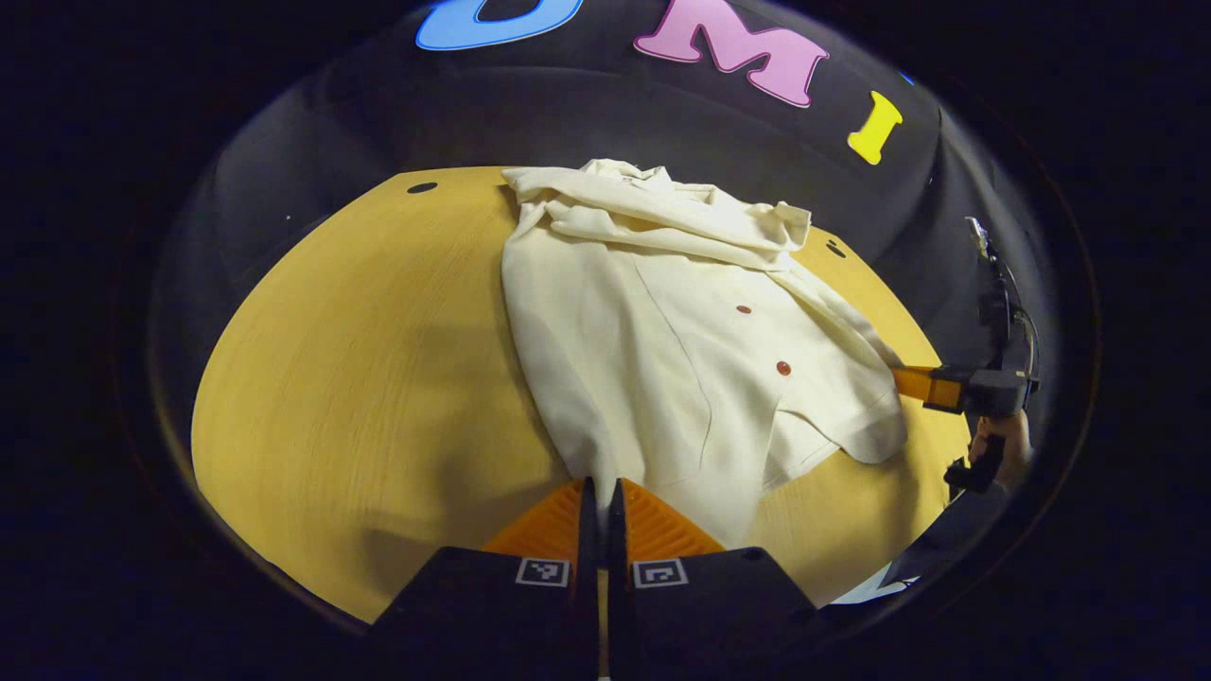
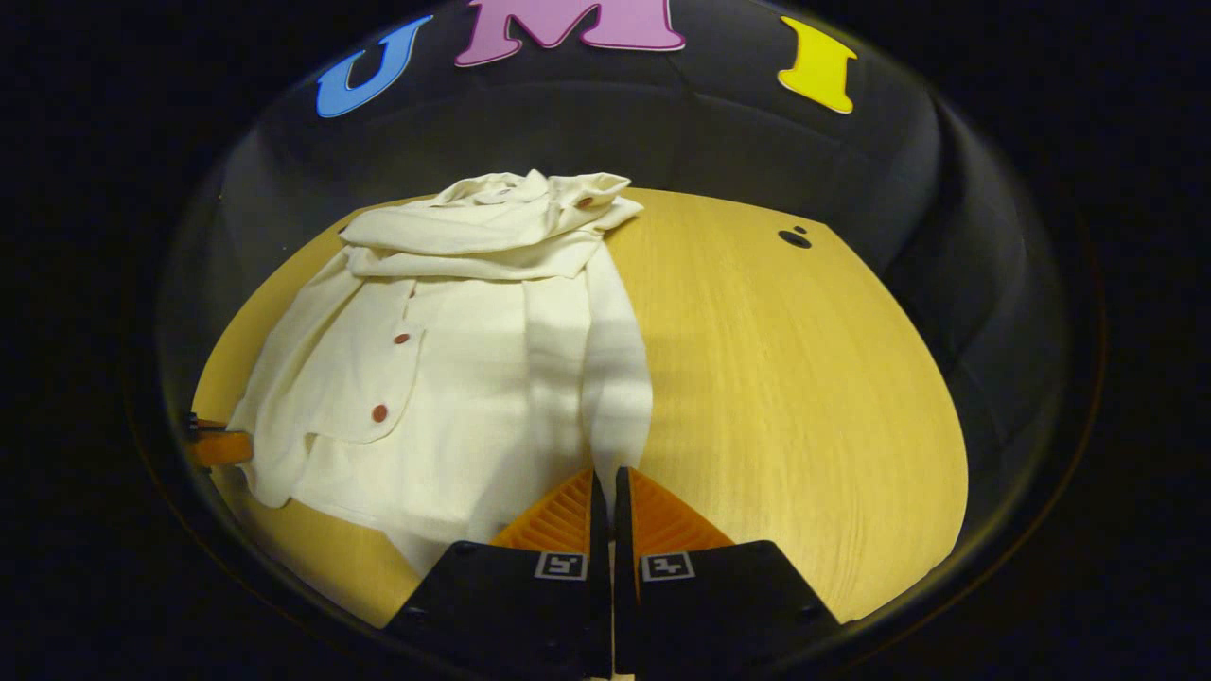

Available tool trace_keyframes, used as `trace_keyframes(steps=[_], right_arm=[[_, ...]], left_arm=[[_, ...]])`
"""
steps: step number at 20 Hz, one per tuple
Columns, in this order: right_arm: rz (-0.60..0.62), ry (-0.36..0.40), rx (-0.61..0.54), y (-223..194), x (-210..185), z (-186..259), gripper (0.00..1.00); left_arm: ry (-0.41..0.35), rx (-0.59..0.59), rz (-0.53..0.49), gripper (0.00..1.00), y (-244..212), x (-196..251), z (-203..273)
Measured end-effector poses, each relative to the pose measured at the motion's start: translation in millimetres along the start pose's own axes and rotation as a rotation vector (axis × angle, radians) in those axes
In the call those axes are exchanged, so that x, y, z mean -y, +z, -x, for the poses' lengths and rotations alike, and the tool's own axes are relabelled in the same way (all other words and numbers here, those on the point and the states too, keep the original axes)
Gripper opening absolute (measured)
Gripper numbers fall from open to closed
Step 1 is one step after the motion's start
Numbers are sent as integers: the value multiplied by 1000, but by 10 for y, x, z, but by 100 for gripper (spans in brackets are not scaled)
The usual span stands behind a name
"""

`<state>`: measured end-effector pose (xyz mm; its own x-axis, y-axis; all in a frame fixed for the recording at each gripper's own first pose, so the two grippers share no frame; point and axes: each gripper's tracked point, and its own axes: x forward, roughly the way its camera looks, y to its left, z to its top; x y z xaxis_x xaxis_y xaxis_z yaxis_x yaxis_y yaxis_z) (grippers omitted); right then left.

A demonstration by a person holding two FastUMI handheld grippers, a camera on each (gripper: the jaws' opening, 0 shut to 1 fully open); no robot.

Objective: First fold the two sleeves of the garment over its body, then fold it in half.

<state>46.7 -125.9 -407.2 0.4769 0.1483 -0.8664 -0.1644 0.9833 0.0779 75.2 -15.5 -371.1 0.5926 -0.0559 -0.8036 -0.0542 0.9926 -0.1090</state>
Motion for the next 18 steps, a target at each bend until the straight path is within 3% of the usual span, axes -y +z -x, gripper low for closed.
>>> trace_keyframes(steps=[2,7,10,11,14,18], right_arm=[[-57,79,4,134,-303,66,6],[-54,149,138,958,-642,220,6],[-101,139,252,1620,-607,162,6],[-127,136,275,1792,-574,137,6],[-236,128,370,2358,-506,81,5],[-273,70,442,2929,-217,-114,6]], left_arm=[[-37,40,0,10,294,137,99],[-86,204,-62,10,1253,264,366],[-81,285,-94,14,1794,241,329],[-77,309,-104,10,1947,214,310],[-64,375,-133,10,2397,121,185],[-59,469,-122,10,2973,-14,8]])
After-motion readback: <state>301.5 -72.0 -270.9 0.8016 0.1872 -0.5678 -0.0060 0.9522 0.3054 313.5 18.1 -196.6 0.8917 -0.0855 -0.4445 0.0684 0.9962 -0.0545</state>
